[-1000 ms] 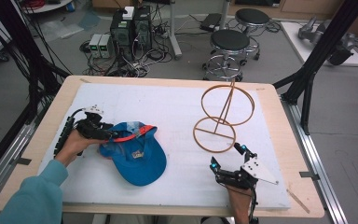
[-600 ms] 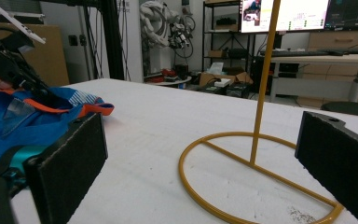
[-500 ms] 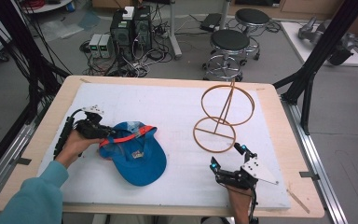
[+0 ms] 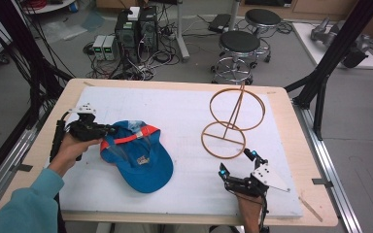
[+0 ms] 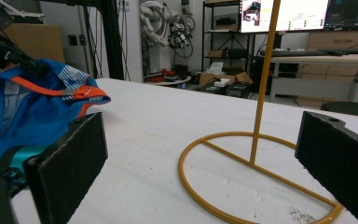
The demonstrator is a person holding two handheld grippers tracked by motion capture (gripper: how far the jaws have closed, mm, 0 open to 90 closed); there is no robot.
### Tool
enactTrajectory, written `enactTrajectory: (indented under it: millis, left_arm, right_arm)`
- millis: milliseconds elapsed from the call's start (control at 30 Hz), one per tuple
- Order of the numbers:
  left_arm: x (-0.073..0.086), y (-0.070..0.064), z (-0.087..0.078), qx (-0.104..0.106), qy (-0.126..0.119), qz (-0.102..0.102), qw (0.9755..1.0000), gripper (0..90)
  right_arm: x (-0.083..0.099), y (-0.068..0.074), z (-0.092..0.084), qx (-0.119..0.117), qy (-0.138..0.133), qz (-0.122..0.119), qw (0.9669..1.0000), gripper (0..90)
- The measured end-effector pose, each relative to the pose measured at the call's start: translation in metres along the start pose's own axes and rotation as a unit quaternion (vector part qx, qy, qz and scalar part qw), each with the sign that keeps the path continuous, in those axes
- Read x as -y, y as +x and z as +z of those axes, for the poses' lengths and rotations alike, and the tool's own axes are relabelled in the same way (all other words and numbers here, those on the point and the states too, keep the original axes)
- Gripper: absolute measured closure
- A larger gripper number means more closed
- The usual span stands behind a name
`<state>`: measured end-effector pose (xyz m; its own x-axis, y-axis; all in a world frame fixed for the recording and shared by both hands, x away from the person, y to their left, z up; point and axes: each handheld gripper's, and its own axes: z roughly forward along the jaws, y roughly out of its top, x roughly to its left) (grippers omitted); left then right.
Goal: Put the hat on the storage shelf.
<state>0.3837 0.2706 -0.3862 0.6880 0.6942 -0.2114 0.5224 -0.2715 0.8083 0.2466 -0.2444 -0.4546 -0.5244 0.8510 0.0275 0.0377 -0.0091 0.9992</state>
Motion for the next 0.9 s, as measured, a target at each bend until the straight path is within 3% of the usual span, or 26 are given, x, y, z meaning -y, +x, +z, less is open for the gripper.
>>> enactTrajectory:
  millis: [67,333,700,900]
  left_arm:
    - [-0.007,-0.002,-0.005,0.003,-0.011,0.000,0.9999,87.2]
    - [-0.041,-0.017,-0.027,-0.001,-0.046,0.033,0.9984,87.4]
    - [-0.091,-0.038,-0.069,-0.026,-0.090,0.075,0.9928,87.4]
    - [-0.109,-0.051,-0.086,-0.041,-0.094,0.102,0.9895,87.5]
  right_arm:
    - [0.000,0.000,0.000,0.000,0.000,0.000,1.0000,1.1]
    - [0.000,0.000,0.000,0.000,0.000,-0.001,1.0000,1.1]
    - [0.000,0.000,0.000,-0.001,-0.001,-0.001,1.0000,1.1]
    - [0.000,0.000,0.000,0.000,0.000,0.000,1.0000,1.1]
